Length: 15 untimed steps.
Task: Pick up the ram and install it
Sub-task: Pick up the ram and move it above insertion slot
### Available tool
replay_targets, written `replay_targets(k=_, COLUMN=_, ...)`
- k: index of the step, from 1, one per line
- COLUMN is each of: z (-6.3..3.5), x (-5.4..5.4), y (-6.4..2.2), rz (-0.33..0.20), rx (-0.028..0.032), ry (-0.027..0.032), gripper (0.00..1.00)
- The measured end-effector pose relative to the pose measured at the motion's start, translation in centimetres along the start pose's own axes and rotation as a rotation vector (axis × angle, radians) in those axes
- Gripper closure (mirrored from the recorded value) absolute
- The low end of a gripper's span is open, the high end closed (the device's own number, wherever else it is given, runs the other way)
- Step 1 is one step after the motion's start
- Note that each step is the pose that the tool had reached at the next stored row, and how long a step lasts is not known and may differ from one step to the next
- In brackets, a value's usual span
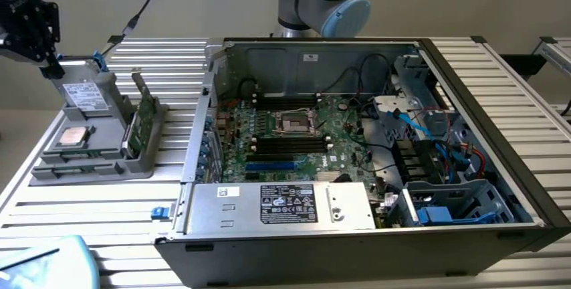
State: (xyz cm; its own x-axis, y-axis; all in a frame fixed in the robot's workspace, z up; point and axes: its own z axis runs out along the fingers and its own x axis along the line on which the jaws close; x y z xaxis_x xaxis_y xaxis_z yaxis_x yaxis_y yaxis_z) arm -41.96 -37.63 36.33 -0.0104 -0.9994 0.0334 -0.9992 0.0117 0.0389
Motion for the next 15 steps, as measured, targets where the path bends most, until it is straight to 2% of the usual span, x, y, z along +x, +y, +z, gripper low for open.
replay_targets(k=3, z=0.00, x=0.0, y=0.00, rz=0.000, rx=-0.0001, ry=0.0000, gripper=0.88)
replay_targets(k=4, z=0.00, x=0.0, y=0.00, rz=0.000, rx=-0.0001, ry=0.0000, gripper=0.82)
replay_targets(k=5, z=0.00, x=0.0, y=0.00, rz=0.000, rx=0.0000, ry=0.0000, gripper=0.82)
replay_targets(k=7, z=0.00, x=0.0, y=0.00, rz=0.000, rx=0.0000, ry=0.0000, gripper=0.69)
replay_targets(k=8, z=0.00, x=0.0, y=0.03, rz=0.000, rx=-0.0001, ry=0.0000, gripper=0.69)
replay_targets(k=9, z=0.02, x=0.0, y=0.24, rz=0.000, rx=0.0002, ry=0.0000, gripper=0.63)
replay_targets(k=15, z=0.39, x=0.2, y=1.71, rz=-0.009, rx=0.0005, ry=0.0003, gripper=0.63)
